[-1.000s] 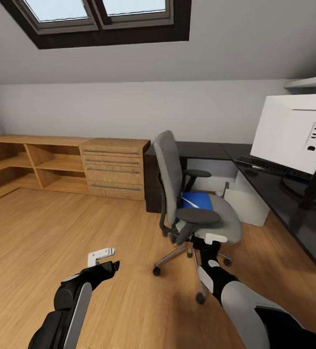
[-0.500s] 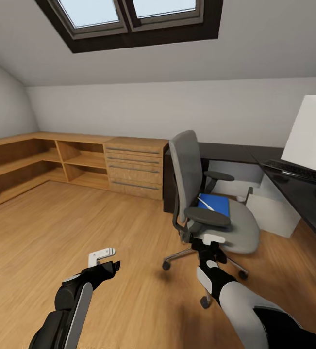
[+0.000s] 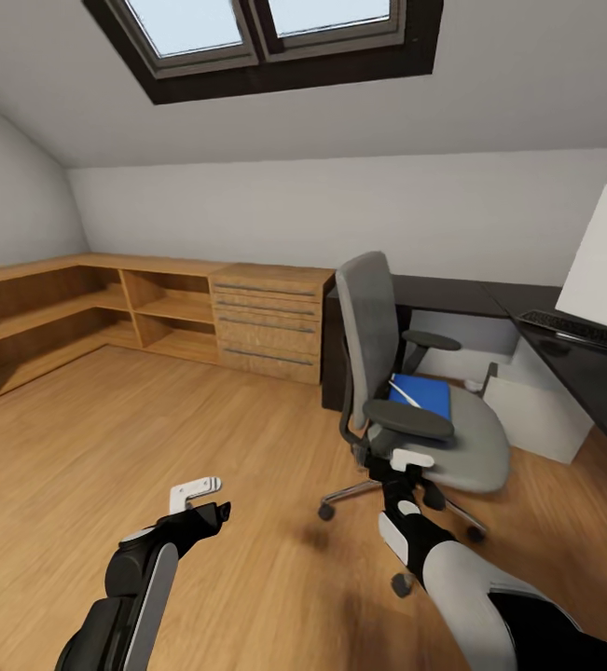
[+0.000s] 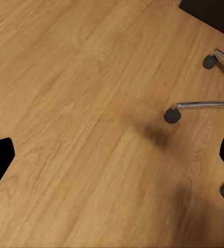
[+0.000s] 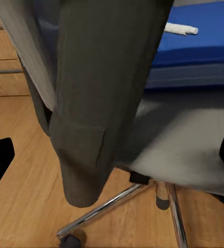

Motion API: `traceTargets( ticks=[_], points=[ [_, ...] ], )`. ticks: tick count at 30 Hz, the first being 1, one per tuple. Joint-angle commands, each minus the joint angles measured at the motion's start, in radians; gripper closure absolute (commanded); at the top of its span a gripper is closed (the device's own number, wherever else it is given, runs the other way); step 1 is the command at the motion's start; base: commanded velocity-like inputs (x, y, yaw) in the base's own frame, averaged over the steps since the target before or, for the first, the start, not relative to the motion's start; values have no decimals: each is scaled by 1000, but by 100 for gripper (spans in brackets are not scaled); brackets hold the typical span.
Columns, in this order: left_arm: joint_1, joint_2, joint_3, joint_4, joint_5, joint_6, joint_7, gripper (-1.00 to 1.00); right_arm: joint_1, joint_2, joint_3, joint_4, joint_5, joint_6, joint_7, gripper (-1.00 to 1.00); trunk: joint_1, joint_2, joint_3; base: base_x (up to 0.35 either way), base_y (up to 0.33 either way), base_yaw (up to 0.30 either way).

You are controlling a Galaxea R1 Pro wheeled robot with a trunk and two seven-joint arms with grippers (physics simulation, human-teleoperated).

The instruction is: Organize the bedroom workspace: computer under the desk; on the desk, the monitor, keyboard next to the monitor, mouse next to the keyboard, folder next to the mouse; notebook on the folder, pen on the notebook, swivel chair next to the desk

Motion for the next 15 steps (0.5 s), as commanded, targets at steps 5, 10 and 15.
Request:
traceTargets(
  ticks=[5,10,15],
  points=[
    [0,0,2,-1,11,4,7,-100,-1,-1,-6,1,7,-3,-2,-100,0,0,1,0,0,-174],
    [0,0,3,-1,12,4,7,-100,-1,-1,-5,2,8,-3,0,-100,0,0,1,-170,0,-11],
    [0,0,3,-1,12,4,7,-100,-1,-1,-5,2,8,-3,1,-100,0,0,1,-301,0,-1]
  ],
)
